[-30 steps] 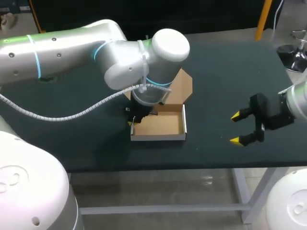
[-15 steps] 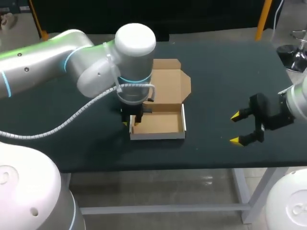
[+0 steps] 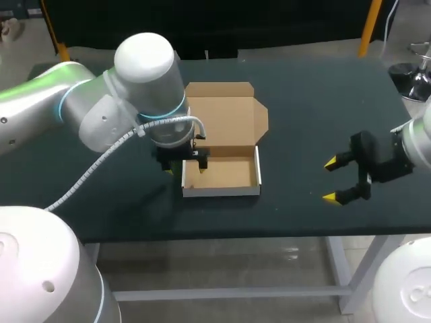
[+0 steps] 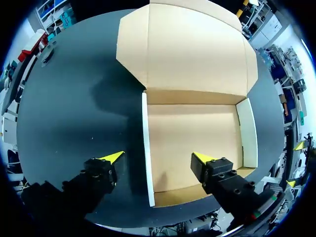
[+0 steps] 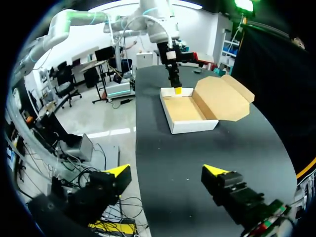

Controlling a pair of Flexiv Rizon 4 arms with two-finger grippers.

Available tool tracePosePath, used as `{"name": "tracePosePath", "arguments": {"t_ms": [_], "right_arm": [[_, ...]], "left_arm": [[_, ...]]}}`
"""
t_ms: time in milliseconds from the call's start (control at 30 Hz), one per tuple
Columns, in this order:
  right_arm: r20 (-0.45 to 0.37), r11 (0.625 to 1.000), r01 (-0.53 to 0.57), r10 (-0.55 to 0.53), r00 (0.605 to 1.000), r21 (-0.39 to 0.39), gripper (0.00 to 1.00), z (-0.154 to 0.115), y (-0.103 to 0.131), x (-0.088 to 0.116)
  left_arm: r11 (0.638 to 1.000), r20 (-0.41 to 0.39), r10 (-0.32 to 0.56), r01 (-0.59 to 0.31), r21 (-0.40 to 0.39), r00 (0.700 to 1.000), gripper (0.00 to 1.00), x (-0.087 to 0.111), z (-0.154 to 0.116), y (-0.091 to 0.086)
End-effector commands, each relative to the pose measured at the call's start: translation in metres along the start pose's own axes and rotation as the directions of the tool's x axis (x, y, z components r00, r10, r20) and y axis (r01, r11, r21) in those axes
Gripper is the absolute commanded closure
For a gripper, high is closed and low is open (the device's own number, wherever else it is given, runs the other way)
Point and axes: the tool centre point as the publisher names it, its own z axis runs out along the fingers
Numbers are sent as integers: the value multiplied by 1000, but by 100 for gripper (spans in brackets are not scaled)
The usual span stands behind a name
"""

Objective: Assemble the packaging by folding the flat box into shape, placing the metal phone stand inside, and closing the box properly

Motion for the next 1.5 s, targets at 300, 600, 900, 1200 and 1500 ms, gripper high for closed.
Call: {"name": "tracePosePath", "arguments": {"t_ms": [300,600,900,1200,1500], "right_arm": [[-1,1000,0,0,1000,-3,0,-1,0,0],[-1,1000,0,0,1000,-3,0,-1,0,0],[-1,1000,0,0,1000,-3,0,-1,0,0],[-1,1000,0,0,1000,-3,0,-1,0,0],[24,990,-136,135,990,33,0,-9,-1,-4]], "left_arm": [[992,-327,121,-101,78,937,0,-6,-49,19],[959,-450,282,-250,131,847,0,-15,-83,37],[906,-446,422,-383,179,790,0,-21,-103,60],[899,-442,437,-400,180,783,0,-37,-111,68],[921,-412,389,-354,161,824,0,-50,-129,83]]}}
